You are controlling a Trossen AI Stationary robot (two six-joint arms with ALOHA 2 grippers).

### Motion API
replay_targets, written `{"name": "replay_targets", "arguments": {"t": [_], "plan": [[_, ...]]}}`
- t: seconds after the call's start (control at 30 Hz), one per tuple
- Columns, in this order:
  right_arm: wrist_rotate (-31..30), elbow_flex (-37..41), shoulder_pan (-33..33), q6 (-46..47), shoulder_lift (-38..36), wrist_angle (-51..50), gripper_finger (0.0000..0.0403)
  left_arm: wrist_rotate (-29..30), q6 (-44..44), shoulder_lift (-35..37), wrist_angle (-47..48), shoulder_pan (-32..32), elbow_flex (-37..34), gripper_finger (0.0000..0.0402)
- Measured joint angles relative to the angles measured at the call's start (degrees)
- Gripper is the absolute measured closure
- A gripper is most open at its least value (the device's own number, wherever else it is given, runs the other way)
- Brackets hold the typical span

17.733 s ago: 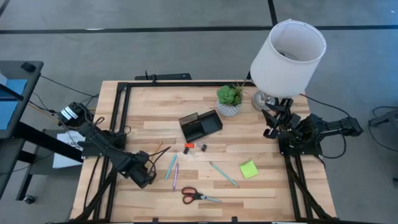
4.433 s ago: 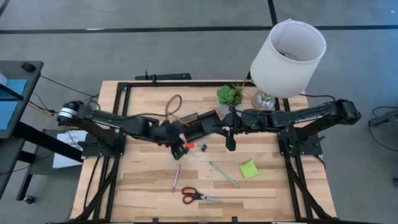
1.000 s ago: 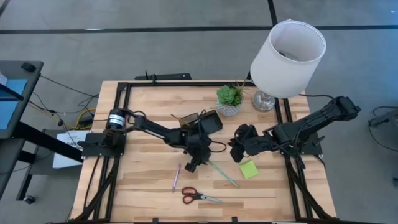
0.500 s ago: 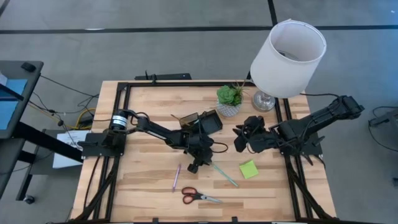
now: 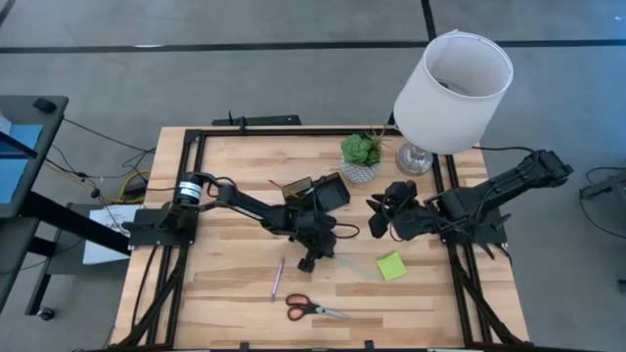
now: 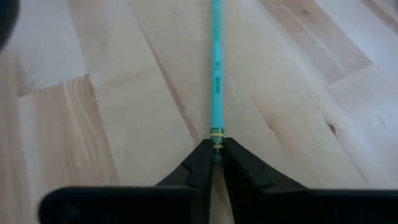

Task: Pick and place office supplies into organizer
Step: Put the blue pencil into the black desk organizer

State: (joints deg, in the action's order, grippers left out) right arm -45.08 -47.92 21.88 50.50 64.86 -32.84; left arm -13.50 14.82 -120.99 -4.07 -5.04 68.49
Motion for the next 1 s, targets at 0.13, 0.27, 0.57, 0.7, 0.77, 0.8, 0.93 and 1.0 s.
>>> {"name": "replay_targets", "arguments": {"t": [0.13,0.27,0.57,0.7,0.77,0.8,0.93,1.0], "plan": [[0.0,0.0,0.3,-0.1,0.0,-0.1,0.0301,3.0,-4.0,0.3,0.6,0.1,0.0,0.0391],[0.1,0.0,1.0,-1.2,0.0,-0.1,0.0301,4.0,-6.9,1.8,3.6,0.0,0.0,0.0397],[2.2,0.0,3.5,-5.3,0.2,-0.1,0.0301,12.8,-7.0,11.2,15.2,0.2,-0.3,0.04],[4.6,0.0,5.5,-11.4,4.0,0.0,0.0301,13.2,-7.0,11.5,16.1,0.2,-0.4,0.0401],[4.2,0.0,5.7,-8.2,7.9,0.1,0.0301,13.0,-7.0,11.6,15.8,0.2,-0.3,0.0401],[3.9,0.0,5.7,-6.2,10.2,0.4,0.0301,12.9,-7.2,11.6,15.9,0.2,-0.3,0.0401],[3.6,0.0,5.6,-5.2,20.2,4.2,0.0301,12.7,-7.4,11.6,15.9,0.2,-0.3,0.0401],[3.7,0.0,5.0,-5.9,24.6,7.5,0.0301,12.7,-7.4,11.6,15.9,0.2,-0.3,0.0401]]}}
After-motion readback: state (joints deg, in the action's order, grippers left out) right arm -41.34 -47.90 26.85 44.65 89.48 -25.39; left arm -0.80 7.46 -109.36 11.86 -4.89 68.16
